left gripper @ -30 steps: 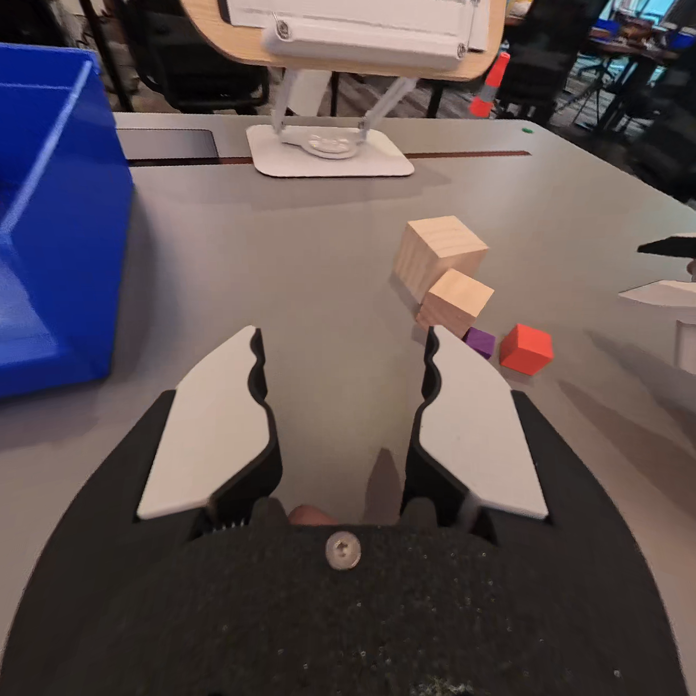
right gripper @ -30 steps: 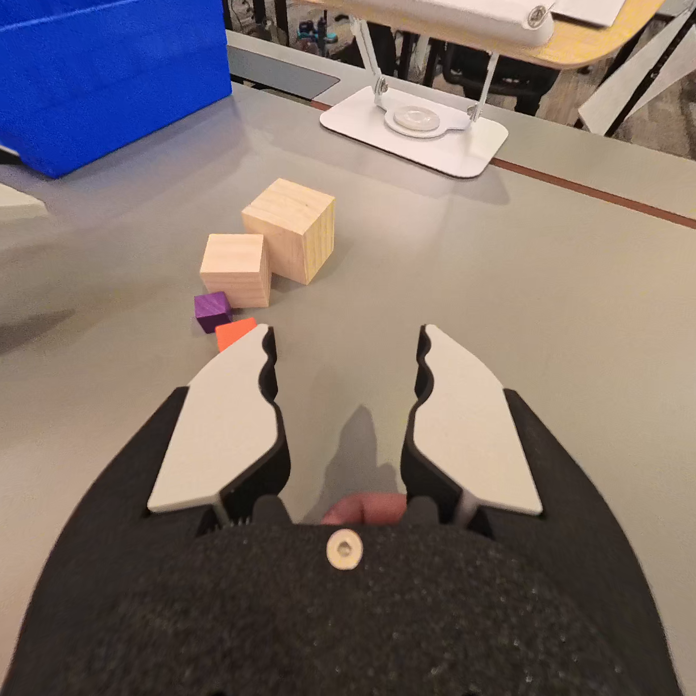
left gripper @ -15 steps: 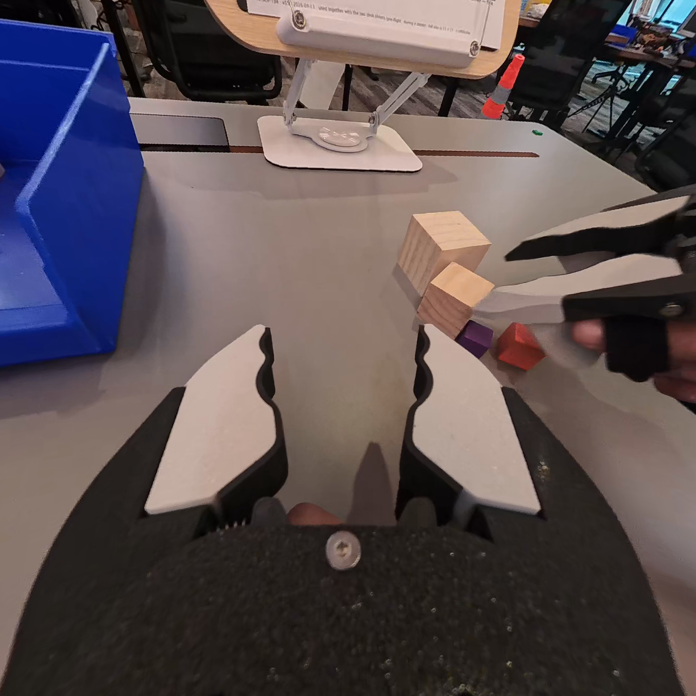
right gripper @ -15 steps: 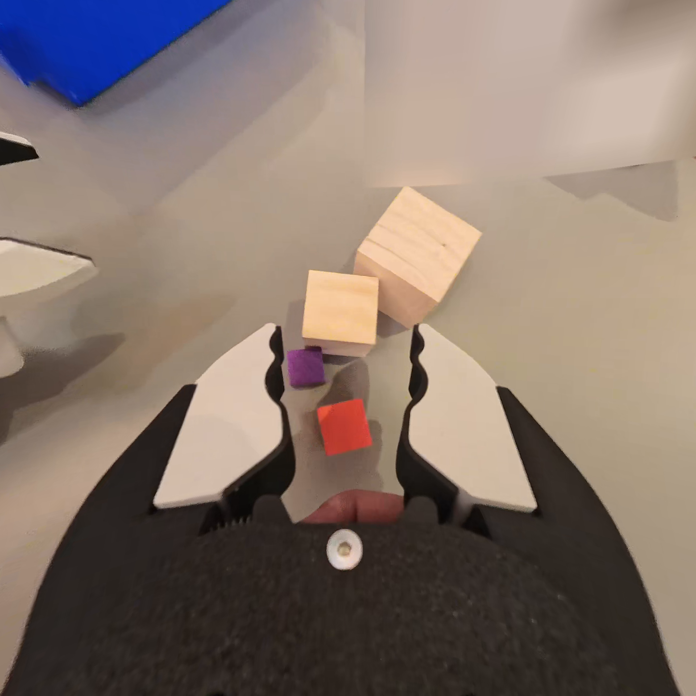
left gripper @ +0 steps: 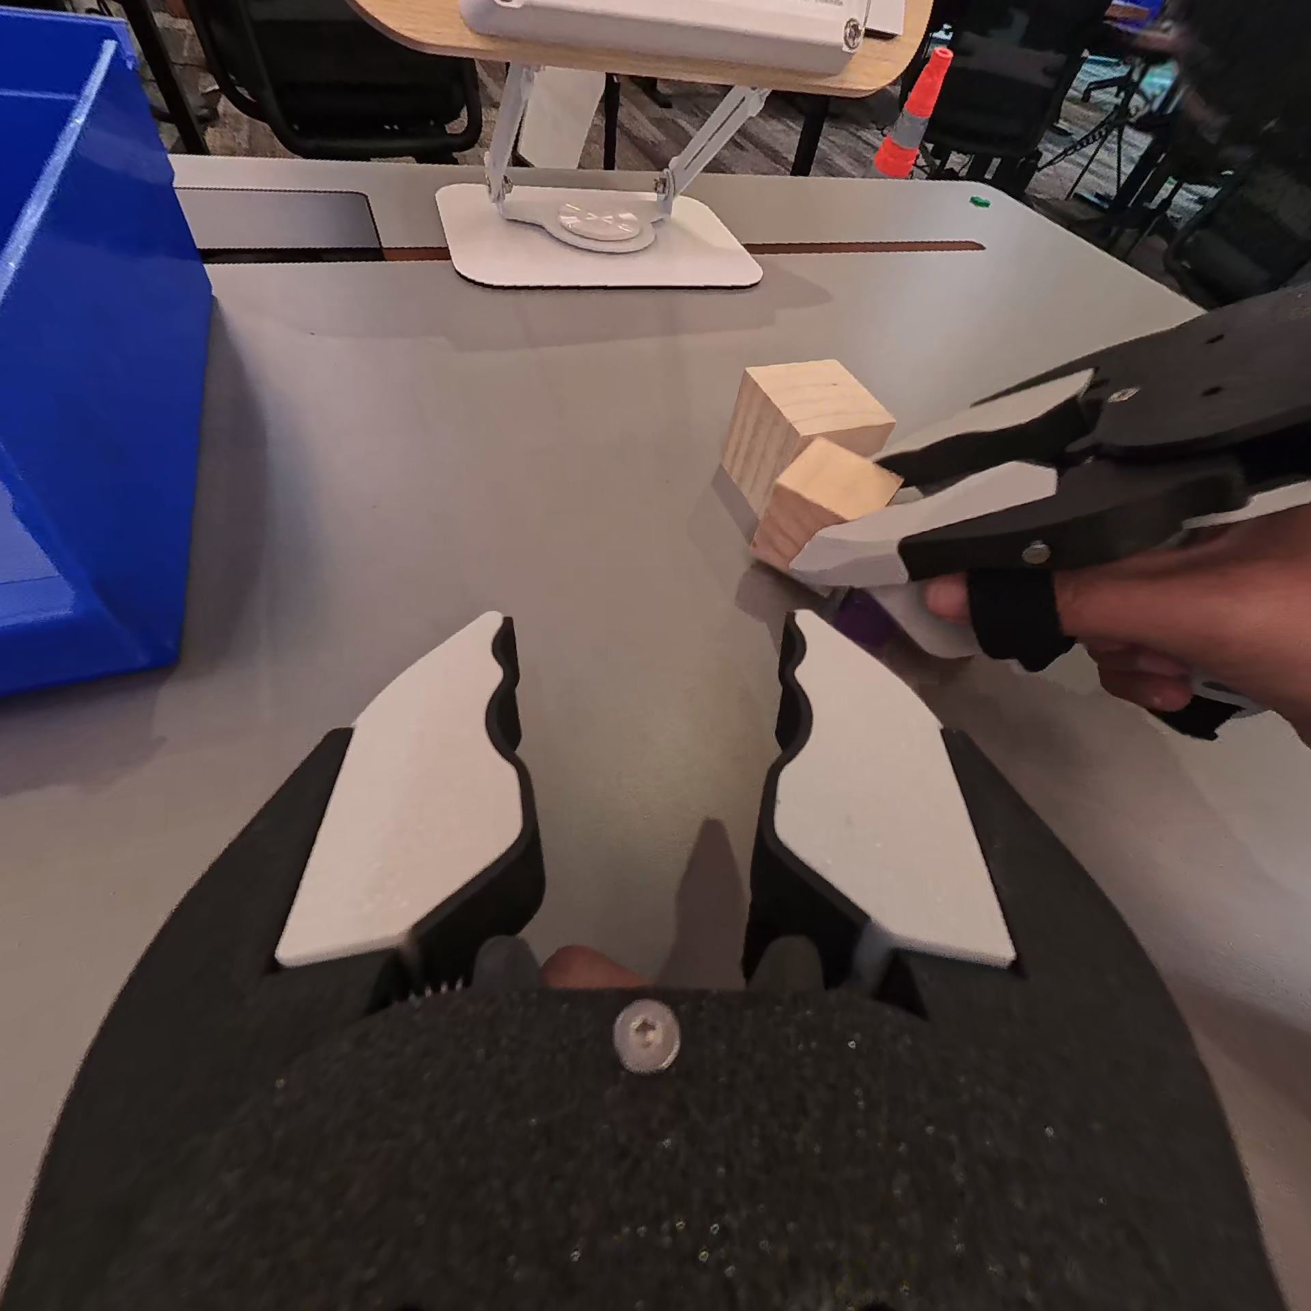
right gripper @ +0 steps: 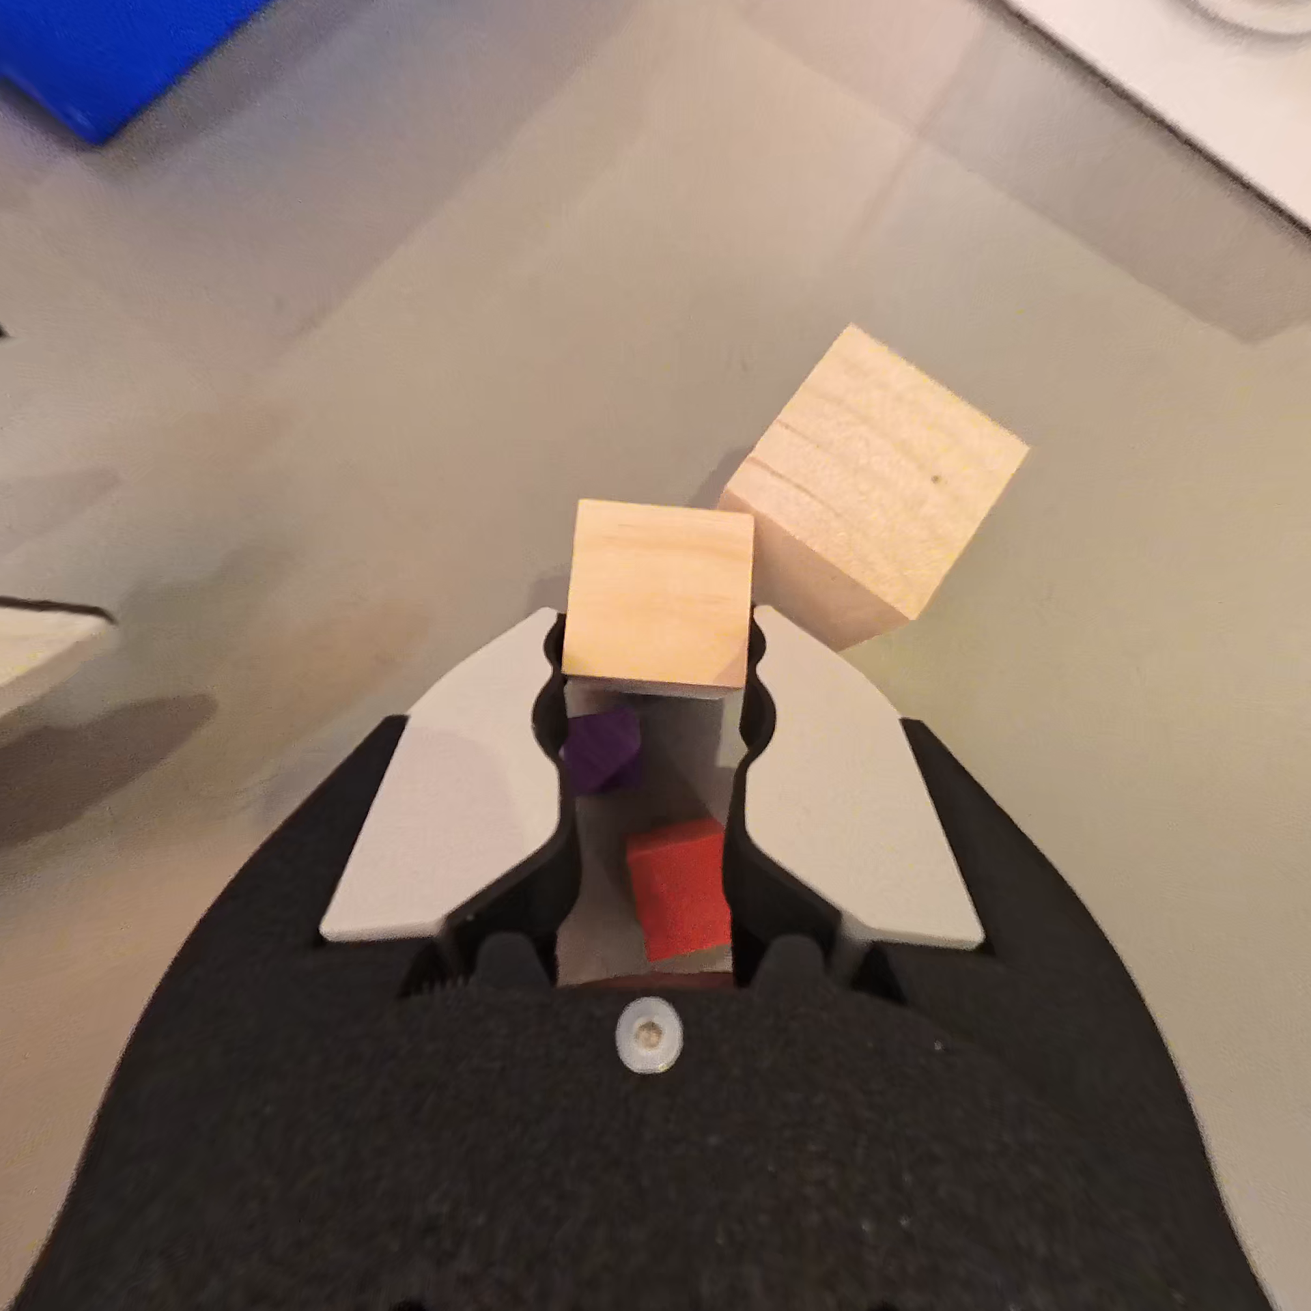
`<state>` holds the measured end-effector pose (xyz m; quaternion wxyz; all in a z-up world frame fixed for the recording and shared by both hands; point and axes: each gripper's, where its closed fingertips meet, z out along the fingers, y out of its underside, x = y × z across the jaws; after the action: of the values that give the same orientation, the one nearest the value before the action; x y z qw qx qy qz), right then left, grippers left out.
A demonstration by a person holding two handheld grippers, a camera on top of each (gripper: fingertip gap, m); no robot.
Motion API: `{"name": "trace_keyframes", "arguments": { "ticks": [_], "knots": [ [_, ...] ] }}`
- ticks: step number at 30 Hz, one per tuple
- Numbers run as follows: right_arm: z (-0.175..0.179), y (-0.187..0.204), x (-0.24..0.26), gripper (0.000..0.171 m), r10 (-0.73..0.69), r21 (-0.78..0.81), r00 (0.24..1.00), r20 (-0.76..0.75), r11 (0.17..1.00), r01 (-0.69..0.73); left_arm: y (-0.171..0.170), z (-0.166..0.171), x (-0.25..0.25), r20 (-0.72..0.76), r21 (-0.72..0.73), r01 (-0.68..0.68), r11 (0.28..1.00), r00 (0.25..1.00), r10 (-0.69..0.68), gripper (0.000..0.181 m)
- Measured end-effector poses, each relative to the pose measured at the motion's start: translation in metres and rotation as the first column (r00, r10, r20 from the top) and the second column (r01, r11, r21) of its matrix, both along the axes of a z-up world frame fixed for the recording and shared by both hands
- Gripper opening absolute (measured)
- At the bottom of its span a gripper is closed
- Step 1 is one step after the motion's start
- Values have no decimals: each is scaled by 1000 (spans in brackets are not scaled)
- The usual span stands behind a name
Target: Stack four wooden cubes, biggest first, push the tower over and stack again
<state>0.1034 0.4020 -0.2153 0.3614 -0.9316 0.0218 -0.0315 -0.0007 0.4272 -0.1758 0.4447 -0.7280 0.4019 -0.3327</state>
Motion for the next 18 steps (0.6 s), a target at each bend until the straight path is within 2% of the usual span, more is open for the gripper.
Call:
{"name": "trace_keyframes", "arguments": {
  "ticks": [4,9,13,16,18],
  "knots": [
    [35,-7,0,46,40,124,999,22,991,-42,-3,-1,1,-4,-2,18,1000,1000,-18,70],
    [72,-40,25,46,32,266,994,107,962,-60,-11,-2,6,-6,-6,87,996,996,-87,67],
    [72,-66,46,46,27,316,995,91,947,-55,-17,-5,9,-25,-5,125,992,992,-125,67],
    [71,-68,57,46,80,323,991,111,940,-112,-19,-6,10,-38,-3,133,991,990,-133,67],
    [75,-60,59,46,167,319,975,146,925,-206,-19,-7,10,-42,-4,133,991,990,-133,67]
  ]
}}
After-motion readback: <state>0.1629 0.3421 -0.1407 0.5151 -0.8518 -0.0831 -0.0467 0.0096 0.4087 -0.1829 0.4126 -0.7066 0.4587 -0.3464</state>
